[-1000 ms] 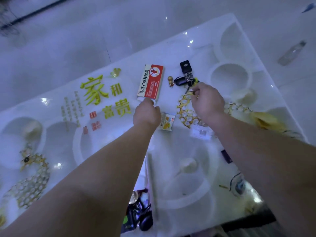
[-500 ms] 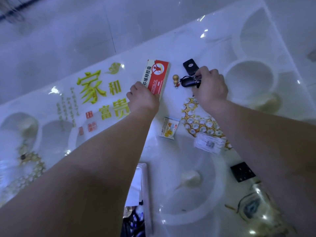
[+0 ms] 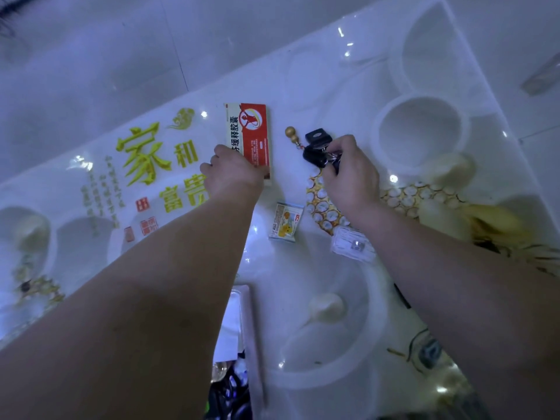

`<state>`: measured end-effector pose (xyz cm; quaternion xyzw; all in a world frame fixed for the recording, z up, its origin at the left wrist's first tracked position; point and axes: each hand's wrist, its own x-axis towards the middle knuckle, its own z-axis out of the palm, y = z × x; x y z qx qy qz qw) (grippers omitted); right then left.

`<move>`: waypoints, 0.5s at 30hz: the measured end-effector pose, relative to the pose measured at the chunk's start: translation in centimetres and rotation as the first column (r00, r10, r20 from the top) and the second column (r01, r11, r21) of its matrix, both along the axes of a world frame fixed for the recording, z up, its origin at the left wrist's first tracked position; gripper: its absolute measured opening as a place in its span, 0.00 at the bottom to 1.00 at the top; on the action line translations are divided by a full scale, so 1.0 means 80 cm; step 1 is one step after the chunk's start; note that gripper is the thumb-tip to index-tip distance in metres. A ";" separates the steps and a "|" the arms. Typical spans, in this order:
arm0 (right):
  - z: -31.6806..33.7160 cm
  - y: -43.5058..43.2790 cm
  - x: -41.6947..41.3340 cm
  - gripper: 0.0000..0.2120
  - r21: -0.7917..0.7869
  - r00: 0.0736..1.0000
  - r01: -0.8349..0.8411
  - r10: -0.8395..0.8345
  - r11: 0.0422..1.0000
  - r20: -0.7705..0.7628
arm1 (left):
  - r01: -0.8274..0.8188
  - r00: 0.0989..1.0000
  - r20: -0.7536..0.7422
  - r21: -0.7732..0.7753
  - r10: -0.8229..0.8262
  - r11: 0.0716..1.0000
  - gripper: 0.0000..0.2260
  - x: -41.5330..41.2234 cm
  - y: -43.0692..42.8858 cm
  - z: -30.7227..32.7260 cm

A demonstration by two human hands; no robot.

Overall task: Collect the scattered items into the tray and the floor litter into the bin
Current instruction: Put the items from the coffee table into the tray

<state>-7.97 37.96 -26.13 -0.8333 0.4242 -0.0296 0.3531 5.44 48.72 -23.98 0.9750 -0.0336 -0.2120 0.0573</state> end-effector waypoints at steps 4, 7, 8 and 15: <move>0.013 0.018 -0.006 0.13 0.004 0.999 0.013 -0.013 1.000 0.040 | -0.082 0.992 -0.106 -0.180 0.063 0.980 0.20 -0.007 0.010 0.012; 0.027 0.031 -0.010 0.12 0.015 0.997 0.022 -0.023 1.000 0.079 | -0.144 0.984 -0.145 -0.288 0.106 0.947 0.16 -0.020 0.022 0.028; 0.032 0.035 -0.011 0.11 0.018 0.996 0.019 -0.020 1.000 0.087 | -0.155 0.982 -0.152 -0.312 0.111 0.937 0.15 -0.025 0.026 0.033; 0.079 0.089 -0.030 0.10 0.029 0.991 0.029 -0.033 0.999 0.132 | -0.100 0.990 -0.129 -0.350 0.058 0.931 0.13 -0.054 0.088 0.082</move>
